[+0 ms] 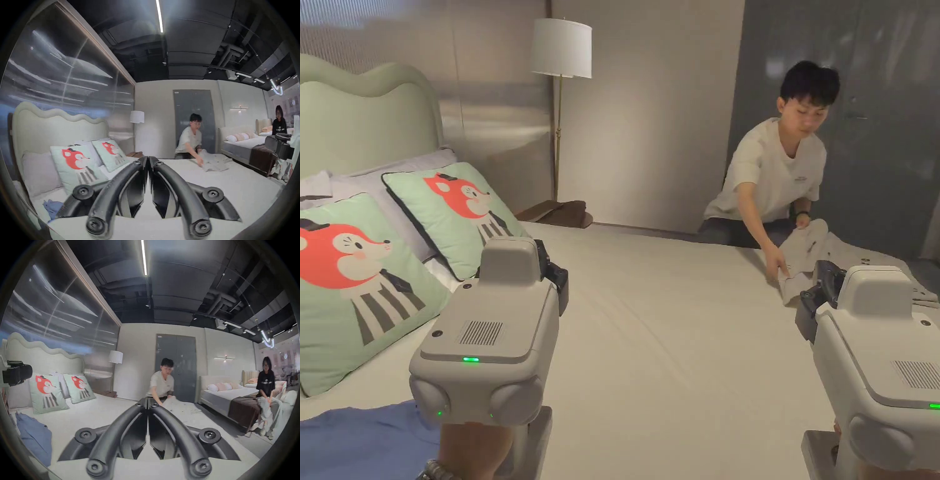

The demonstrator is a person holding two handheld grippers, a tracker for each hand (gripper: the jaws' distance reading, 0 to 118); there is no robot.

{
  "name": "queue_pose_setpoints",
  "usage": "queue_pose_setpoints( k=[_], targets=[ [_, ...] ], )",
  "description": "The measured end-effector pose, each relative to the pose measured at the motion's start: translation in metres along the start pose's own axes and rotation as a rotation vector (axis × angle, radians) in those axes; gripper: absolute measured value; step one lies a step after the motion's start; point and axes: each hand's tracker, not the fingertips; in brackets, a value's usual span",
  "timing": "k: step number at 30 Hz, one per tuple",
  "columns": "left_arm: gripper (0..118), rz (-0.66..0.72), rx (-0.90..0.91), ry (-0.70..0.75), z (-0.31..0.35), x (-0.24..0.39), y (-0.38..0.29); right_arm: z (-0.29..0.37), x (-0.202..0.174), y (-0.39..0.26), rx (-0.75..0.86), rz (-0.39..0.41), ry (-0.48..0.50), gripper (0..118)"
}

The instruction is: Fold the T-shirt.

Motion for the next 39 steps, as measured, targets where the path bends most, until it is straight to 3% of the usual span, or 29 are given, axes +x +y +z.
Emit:
queue_pose_setpoints(
  k=[8, 18, 29, 36, 37, 38, 39],
  targets=[
    [0, -0.024, -0.041, 0.223, 0.027, -0.092, -0.005, -0.029, -0.090, -0.006, -0.011, -0.042, 0.216, 0],
    [0, -0.016, -0.156, 0.263, 0.019, -0.124, -0.032, -0.058, -0.121, -0.037, -0.068, -0.052, 0.268, 0],
    [0, 0.149, -0.877, 0.128, -0.032, -0.143, -0.153, -0.065, -0.121, -0.072, -0.164, -0.040, 0.259, 0],
    [1, 0.160, -1.047, 0.136, -0.038, -0.147, -0.202, -0.067, -0.118, -0.086, -0.208, -0.039, 0.251, 0],
    [13, 0.159, -1.053, 0.142, -0.040, -0.147, -0.204, -0.067, -0.118, -0.087, -0.212, -0.038, 0.251, 0],
    [45, 0.161, -1.054, 0.149, -0.041, -0.147, -0.207, -0.068, -0.118, -0.089, -0.214, -0.037, 0.250, 0],
    [95, 0.163, -1.064, 0.157, -0.044, -0.149, -0.213, -0.067, -0.118, -0.090, -0.217, -0.035, 0.250, 0]
  ],
)
